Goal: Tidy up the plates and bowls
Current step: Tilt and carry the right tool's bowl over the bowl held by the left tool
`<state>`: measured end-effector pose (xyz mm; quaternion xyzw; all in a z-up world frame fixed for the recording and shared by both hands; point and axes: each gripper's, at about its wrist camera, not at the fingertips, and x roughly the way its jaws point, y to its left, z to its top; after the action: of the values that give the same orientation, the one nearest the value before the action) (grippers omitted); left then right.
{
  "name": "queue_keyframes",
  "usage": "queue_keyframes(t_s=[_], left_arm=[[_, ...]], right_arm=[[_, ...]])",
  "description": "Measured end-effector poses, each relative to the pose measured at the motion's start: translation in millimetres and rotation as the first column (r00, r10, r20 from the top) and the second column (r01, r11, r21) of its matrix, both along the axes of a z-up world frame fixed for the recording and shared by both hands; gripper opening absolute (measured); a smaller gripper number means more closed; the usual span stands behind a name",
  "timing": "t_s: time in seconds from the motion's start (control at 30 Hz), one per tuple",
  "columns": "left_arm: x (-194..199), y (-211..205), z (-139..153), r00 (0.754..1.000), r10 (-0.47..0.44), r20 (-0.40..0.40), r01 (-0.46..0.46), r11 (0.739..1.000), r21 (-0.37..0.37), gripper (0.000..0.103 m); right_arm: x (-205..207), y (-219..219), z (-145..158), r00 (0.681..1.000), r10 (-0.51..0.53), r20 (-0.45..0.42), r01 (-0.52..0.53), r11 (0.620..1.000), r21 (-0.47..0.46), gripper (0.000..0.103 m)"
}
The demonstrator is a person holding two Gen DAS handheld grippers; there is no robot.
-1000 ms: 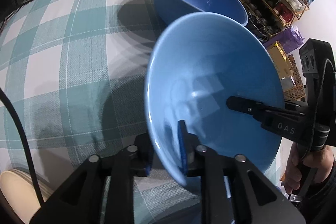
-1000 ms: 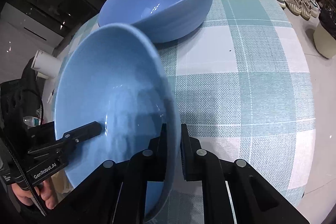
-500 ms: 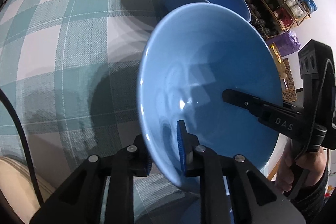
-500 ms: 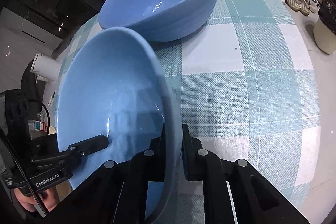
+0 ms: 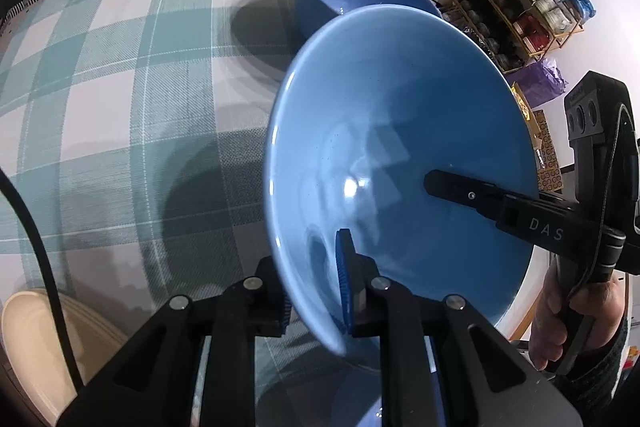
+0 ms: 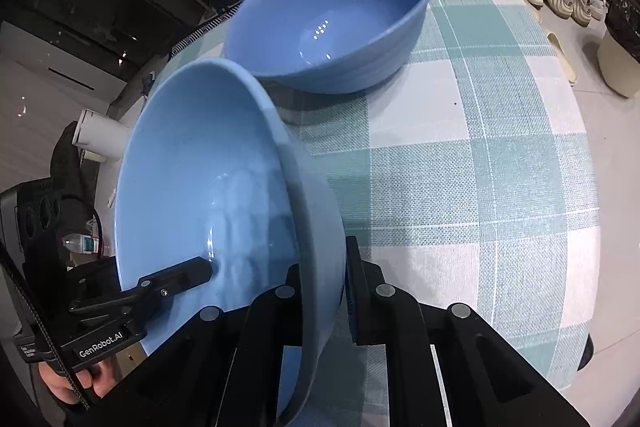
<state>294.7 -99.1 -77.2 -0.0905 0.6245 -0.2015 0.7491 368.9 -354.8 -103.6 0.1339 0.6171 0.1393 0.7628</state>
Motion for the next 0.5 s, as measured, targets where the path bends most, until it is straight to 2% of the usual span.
queue_keyframes(t_s=[0.13,0.23,0.5], left_arm=[[-7.4,-0.3,9.7,1.000,-0.005,0.021,0.005,1.000,0.003,0.016],[-15.8,-1.2,21.0,0.998,-0.014,0.067,0.012,1.000,0.027,0.016],[-33.3,3.2,42.2,0.995,-0.036,0.093,0.034,0.999,0.017,0.016]], right_arm=[[-2.5,-1.4,12.7,1.000,0.001,0.014,-0.001,1.000,-0.001,0.009],[-9.0,-1.6,21.1,1.000,-0.003,0.021,0.003,1.000,0.007,0.009],[-34.9,15.1,53.1,0.999,-0.007,0.046,0.007,1.000,-0.003,0.009]])
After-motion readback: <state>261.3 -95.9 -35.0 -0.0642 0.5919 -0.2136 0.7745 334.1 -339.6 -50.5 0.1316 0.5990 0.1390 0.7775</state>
